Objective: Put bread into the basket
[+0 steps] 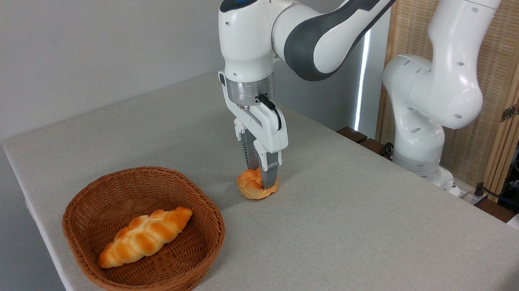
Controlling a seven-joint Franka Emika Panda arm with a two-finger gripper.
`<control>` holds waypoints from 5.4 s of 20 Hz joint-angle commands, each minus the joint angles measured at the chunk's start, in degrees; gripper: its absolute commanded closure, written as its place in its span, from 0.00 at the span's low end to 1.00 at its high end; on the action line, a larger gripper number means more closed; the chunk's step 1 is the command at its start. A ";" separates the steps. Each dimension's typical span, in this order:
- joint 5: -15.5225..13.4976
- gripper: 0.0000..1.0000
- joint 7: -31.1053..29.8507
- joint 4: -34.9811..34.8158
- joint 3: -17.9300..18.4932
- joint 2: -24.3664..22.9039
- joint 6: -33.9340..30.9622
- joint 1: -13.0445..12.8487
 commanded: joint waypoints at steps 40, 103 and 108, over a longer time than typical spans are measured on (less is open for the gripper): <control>-18.87 0.63 -10.73 37.89 0.77 29.08 10.07 -0.67; 4.51 0.00 -6.25 46.24 -2.31 19.85 -24.21 8.91; 4.51 0.00 -5.81 46.33 -2.14 19.59 -24.30 8.91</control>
